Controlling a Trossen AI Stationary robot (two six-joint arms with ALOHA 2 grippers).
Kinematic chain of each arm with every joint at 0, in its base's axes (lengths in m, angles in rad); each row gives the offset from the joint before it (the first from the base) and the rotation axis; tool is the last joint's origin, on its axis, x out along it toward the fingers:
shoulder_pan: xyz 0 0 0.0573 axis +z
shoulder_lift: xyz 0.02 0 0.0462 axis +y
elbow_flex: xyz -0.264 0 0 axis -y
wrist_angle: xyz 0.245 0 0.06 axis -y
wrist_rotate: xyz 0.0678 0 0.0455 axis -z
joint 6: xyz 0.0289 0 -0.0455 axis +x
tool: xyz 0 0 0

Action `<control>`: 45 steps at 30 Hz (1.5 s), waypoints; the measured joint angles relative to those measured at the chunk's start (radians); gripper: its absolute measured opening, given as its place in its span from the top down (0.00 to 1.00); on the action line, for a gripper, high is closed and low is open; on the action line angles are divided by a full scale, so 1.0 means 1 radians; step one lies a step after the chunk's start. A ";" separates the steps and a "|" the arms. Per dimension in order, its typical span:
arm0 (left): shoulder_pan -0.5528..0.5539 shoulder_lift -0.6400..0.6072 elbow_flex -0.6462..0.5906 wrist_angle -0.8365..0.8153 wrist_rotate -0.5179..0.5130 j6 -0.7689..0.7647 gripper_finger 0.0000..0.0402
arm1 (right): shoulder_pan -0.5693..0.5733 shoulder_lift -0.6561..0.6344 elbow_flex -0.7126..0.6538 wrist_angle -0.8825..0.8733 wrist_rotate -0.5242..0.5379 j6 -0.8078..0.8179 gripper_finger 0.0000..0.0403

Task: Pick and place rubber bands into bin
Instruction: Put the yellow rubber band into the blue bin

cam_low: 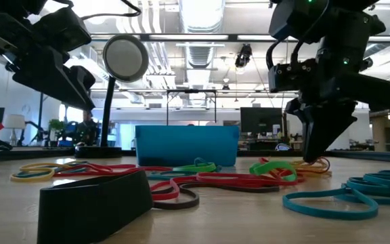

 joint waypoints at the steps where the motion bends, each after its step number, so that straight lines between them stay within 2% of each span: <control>1: 0.000 0.000 0.000 0.000 0.000 0.000 0.72 | 0.000 -0.005 0.000 0.000 0.001 0.000 0.98; 14: 0.000 0.000 0.000 0.001 -0.001 0.000 0.72 | 0.006 -0.145 0.085 -0.053 0.068 -0.058 0.98; 24: 0.000 0.000 -0.004 0.002 -0.001 0.000 0.72 | 0.016 -0.191 0.236 -0.056 0.141 -0.242 0.98; 28: 0.000 0.000 -0.005 0.002 -0.002 0.000 0.72 | 0.006 -0.190 0.294 -0.048 0.209 -0.344 0.98; 33: 0.000 0.000 -0.006 0.002 -0.017 0.001 0.72 | -0.046 -0.190 0.335 0.004 0.268 -0.447 0.98; 42: 0.000 0.000 -0.008 0.018 -0.023 0.008 0.72 | -0.180 -0.187 0.296 0.170 0.248 -0.545 0.98; 45: 0.000 0.000 -0.009 0.020 -0.023 0.008 0.72 | -0.227 -0.188 0.261 0.240 0.189 -0.543 0.98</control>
